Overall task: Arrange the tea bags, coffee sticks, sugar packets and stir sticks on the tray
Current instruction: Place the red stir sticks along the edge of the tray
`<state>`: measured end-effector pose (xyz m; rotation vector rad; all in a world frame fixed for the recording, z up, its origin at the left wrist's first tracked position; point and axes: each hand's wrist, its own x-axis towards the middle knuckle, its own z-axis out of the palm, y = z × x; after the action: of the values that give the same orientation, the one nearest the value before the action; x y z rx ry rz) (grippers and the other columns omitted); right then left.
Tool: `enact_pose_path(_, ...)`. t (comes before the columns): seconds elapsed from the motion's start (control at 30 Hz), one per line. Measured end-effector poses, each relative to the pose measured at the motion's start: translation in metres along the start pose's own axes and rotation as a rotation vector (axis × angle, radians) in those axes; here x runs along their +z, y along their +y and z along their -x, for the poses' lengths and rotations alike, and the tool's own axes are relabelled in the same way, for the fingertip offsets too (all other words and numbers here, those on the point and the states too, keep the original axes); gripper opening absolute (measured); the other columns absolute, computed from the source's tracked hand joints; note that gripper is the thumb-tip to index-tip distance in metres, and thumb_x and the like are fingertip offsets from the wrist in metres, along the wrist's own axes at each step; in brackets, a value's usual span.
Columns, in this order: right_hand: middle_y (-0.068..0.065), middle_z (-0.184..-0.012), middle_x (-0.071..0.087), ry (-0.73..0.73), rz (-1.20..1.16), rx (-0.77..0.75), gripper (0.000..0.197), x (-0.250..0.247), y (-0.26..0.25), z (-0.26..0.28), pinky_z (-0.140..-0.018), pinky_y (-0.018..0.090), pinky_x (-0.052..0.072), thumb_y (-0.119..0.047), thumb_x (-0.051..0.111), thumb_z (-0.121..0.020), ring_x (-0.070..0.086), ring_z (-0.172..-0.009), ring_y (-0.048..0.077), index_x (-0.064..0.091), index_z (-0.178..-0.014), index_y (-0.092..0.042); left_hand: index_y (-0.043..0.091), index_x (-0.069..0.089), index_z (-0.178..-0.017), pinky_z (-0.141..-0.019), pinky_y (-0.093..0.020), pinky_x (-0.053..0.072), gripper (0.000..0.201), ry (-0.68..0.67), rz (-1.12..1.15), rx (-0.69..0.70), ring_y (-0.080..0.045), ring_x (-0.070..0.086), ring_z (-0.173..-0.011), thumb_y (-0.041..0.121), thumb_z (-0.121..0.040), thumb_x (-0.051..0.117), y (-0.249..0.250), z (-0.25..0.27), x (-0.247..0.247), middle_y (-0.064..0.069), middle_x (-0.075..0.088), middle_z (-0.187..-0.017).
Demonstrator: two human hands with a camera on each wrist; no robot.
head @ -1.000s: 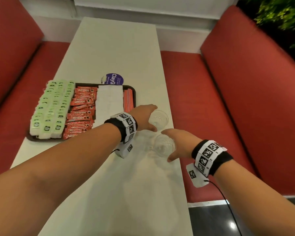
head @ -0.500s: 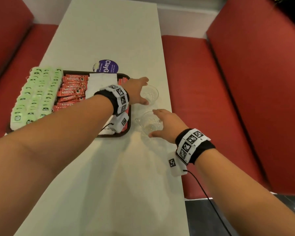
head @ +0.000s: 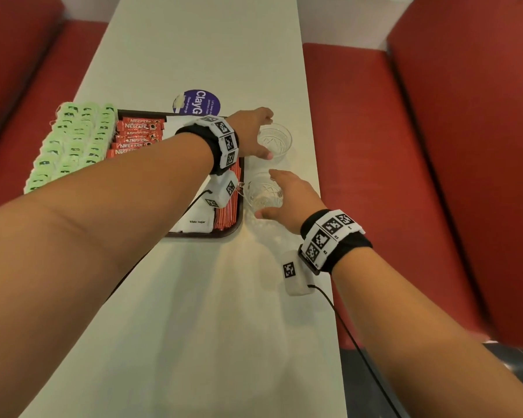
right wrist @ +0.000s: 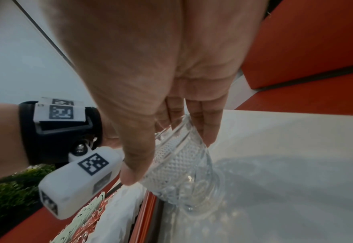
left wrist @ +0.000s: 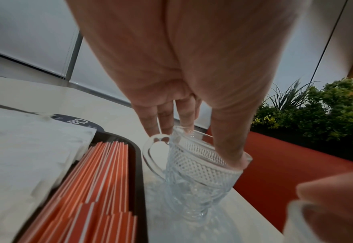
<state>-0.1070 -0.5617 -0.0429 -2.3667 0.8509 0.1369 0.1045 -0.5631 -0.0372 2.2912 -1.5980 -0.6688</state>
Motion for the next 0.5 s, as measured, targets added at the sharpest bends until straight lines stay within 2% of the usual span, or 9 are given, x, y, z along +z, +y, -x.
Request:
enact_pose_path(0.13, 0.002, -0.162, 0.027, -0.026, 0.012, -0.015, 0.098, -0.001, 0.000, 0.000, -0.120, 0.035, 0.027, -0.040, 0.080, -0.080, 0.030, -0.147, 0.019, 0.024, -0.157, -0.016, 0.017, 0.026, -0.153, -0.105, -0.032, 0.036, 0.098, 0.030, 0.004, 0.003, -0.022, 0.049, -0.133, 0.038, -0.076, 0.084, -0.005, 0.003, 0.004, 0.004, 0.041, -0.155)
enact_pose_path(0.27, 0.001, -0.163, 0.025, -0.065, 0.010, -0.032, 0.097, -0.006, 0.001, -0.001, -0.119, 0.034, 0.028, -0.034, 0.081, -0.080, 0.031, -0.146, 0.019, 0.024, -0.157, -0.018, 0.018, 0.027, -0.152, -0.107, -0.033, 0.035, 0.096, 0.034, -0.008, -0.002, -0.023, 0.046, -0.137, 0.037, -0.077, 0.083, -0.007, 0.005, 0.004, 0.002, 0.041, -0.155)
enact_pose_path(0.5, 0.002, -0.165, 0.018, -0.132, 0.051, -0.051, 0.095, -0.015, -0.004, -0.002, -0.119, 0.031, 0.025, -0.029, 0.076, -0.087, 0.029, -0.148, 0.020, 0.015, -0.159, -0.015, 0.022, 0.031, -0.150, -0.102, -0.039, 0.043, 0.091, 0.066, -0.067, -0.054, -0.030, 0.054, -0.126, 0.045, -0.078, 0.080, -0.001, 0.010, 0.006, -0.006, 0.051, -0.146)
